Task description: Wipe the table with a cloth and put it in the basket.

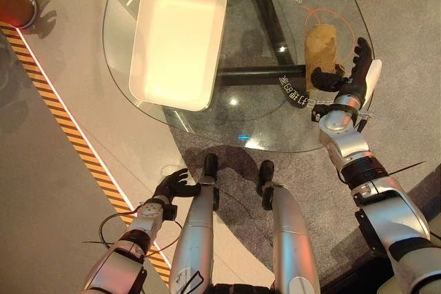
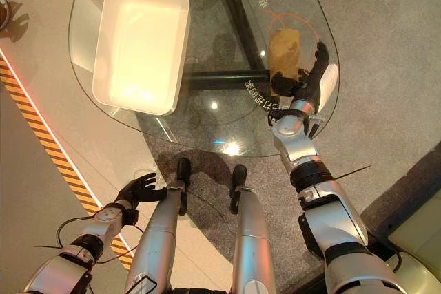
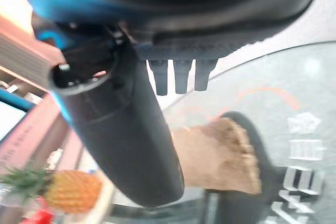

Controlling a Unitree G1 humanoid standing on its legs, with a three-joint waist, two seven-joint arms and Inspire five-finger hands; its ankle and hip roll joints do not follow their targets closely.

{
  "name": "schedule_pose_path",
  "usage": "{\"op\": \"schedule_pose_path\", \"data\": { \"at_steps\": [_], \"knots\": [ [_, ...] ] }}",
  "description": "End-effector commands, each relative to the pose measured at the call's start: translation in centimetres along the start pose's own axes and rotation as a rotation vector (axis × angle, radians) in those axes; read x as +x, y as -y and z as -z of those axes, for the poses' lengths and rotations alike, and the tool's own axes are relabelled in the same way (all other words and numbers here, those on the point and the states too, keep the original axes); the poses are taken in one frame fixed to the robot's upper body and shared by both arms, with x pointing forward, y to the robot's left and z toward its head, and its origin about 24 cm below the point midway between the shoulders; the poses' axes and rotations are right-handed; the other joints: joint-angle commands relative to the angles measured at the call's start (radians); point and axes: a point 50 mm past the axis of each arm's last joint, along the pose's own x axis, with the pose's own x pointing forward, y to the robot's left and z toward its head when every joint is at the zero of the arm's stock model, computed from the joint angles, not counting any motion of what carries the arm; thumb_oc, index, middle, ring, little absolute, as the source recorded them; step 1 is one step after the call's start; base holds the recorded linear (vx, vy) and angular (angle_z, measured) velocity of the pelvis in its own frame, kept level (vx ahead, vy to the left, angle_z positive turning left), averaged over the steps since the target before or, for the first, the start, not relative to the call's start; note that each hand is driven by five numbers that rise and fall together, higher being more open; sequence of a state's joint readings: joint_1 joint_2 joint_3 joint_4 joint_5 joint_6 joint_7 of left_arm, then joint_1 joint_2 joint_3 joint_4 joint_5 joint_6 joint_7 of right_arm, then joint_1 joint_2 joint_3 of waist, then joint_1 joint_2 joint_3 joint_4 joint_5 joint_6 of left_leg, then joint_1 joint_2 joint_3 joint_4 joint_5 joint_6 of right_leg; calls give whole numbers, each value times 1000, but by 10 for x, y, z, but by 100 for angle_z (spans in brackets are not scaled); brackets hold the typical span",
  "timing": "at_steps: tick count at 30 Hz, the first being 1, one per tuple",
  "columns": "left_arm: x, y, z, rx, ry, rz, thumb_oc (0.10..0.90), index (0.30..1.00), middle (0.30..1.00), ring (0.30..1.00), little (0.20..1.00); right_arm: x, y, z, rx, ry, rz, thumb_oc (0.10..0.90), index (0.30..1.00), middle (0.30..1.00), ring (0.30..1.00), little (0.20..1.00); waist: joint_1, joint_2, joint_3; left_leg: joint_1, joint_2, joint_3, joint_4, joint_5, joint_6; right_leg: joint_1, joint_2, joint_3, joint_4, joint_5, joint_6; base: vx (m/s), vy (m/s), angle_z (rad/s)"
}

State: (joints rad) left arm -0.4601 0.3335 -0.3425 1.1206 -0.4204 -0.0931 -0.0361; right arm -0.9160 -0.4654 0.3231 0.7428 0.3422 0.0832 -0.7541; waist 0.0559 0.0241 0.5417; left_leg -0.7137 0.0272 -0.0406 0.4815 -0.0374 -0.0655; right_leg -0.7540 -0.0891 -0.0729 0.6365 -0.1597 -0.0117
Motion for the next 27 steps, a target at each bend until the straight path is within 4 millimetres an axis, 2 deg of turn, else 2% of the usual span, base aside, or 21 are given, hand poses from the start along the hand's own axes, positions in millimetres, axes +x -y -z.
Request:
{"op": "schedule_pose_path", "data": {
  "at_steps": [1, 13, 22, 27],
  "knots": [
    [-16, -1, 55, 22, -172, -9, 800, 900, 900, 900, 900, 14, 14, -40, 51, 111, 95, 800, 900, 900, 900, 900, -3, 36, -22, 26, -34, 37, 7, -27, 57, 64, 15, -22, -74, 38, -11, 0, 0, 0],
    [-16, 4, 56, 35, -184, 12, 800, 900, 900, 900, 900, 20, 14, -18, -73, -27, 137, 800, 900, 900, 900, 900, 15, 49, -22, 25, -37, 40, 14, -30, 62, 61, 4, -30, -61, 33, -14, 10, 4, 0],
    [-17, 7, 59, 46, -189, 26, 800, 900, 900, 900, 900, 29, 21, -17, -130, -48, 157, 800, 900, 900, 900, 900, 24, 67, -22, 11, -43, 42, 23, -30, 63, 38, -2, -32, -38, 33, -14, 7, 5, 1],
    [-18, 8, 63, 54, -196, 32, 800, 900, 900, 900, 900, 30, 21, -20, -91, -44, 153, 800, 900, 900, 900, 900, 29, 73, -22, -1, -43, 44, 33, -31, 64, 24, -5, -32, -30, 34, -14, 0, 0, 0]
  ]
}}
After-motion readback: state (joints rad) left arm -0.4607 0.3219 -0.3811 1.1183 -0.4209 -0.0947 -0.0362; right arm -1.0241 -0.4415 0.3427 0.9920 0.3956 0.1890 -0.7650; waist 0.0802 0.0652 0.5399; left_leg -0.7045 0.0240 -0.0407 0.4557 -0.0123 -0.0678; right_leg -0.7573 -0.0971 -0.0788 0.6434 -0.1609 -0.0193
